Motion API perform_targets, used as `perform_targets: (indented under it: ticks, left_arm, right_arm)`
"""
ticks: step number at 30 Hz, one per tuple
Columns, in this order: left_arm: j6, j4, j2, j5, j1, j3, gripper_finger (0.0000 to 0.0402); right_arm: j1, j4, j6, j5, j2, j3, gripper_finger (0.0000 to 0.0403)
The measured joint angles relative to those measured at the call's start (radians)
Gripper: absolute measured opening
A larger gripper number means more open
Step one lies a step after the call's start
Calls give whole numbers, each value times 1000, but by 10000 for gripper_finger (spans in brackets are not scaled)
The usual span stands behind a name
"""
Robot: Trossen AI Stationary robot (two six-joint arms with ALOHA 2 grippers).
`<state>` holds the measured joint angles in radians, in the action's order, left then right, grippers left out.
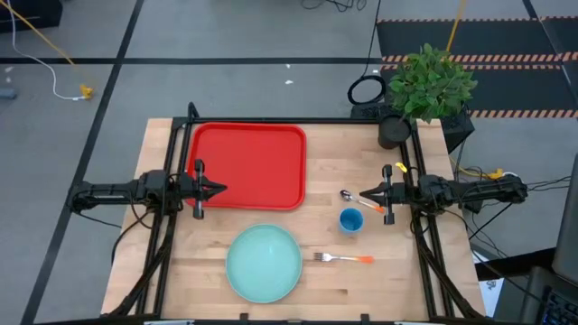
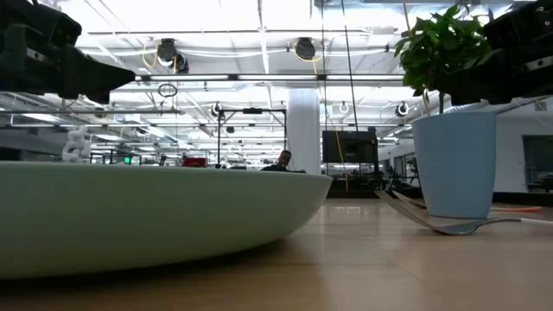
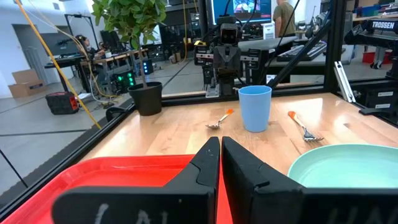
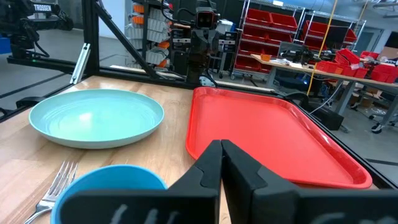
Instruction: Pick and place plate/cup/fork/spoon on tray
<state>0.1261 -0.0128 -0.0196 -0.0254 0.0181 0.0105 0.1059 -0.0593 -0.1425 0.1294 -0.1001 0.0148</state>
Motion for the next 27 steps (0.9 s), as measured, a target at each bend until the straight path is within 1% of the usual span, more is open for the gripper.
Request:
perform_targets:
  ticks: [7, 15, 19, 27]
  left_arm:
    - [0, -4, 0, 0, 0, 0, 21]
    - [0, -60, 0, -4, 0, -2, 21]
    - [10, -65, 0, -37, 0, -2, 21]
    - [-69, -72, 0, -31, 0, -2, 21]
  right_arm:
    - [0, 0, 0, 0, 0, 0, 0]
    - [0, 0, 0, 0, 0, 0, 0]
    - [0, 0, 0, 0, 0, 0, 0]
    - [0, 0, 0, 0, 0, 0, 0]
